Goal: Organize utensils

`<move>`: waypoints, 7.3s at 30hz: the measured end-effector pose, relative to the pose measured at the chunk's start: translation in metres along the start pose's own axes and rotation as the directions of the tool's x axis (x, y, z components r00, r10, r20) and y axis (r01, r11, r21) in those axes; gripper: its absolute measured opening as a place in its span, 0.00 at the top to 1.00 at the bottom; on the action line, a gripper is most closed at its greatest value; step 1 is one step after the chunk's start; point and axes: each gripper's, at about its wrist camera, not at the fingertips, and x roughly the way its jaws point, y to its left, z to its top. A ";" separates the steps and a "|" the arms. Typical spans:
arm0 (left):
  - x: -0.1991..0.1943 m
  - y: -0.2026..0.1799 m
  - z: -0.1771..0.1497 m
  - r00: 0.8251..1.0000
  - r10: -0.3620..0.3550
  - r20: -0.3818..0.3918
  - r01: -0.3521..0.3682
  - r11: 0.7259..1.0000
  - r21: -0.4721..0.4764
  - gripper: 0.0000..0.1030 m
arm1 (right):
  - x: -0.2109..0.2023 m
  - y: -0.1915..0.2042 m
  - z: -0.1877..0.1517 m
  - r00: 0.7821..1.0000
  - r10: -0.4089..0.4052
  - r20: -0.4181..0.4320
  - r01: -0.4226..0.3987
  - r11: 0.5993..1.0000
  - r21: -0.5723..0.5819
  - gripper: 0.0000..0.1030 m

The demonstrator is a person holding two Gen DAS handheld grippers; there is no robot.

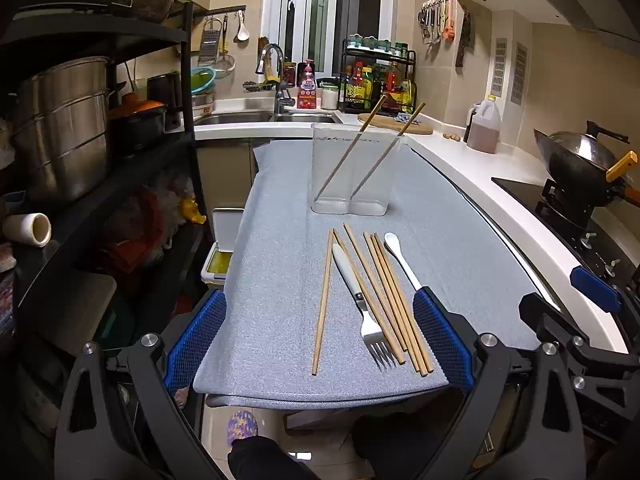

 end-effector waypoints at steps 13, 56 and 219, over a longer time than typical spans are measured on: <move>0.011 0.005 -0.010 1.000 0.009 -0.027 -0.010 1.000 -0.012 0.11 | 0.015 -0.003 -0.011 0.999 -0.017 -0.028 0.017 1.000 0.004 0.17; 0.113 0.016 -0.051 0.986 -0.031 -0.162 0.030 1.000 -0.006 0.18 | 0.116 -0.030 -0.048 0.987 -0.049 -0.150 0.056 0.997 0.044 0.24; 0.087 0.032 0.134 0.984 -0.178 0.016 0.175 0.976 0.127 0.94 | 0.185 -0.147 0.033 0.932 -0.040 -0.361 0.152 0.945 0.289 0.58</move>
